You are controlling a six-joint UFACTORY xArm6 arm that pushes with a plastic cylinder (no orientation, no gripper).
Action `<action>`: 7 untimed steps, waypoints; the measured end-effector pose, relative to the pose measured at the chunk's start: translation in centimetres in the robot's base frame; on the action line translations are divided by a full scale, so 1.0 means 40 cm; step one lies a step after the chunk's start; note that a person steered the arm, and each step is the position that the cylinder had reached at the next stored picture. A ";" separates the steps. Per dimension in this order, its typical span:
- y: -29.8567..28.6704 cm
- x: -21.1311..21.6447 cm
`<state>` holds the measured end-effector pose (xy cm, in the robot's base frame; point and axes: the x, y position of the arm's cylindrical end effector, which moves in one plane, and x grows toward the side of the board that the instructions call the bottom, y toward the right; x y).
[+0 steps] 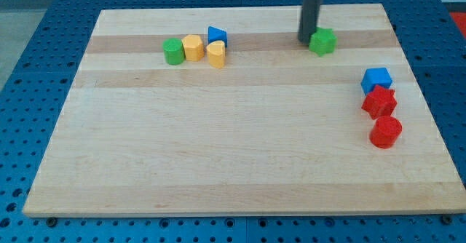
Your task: Place the green star above the blue cube
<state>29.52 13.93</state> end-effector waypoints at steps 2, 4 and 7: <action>0.074 0.017; 0.169 0.035; 0.192 0.038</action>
<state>31.06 21.60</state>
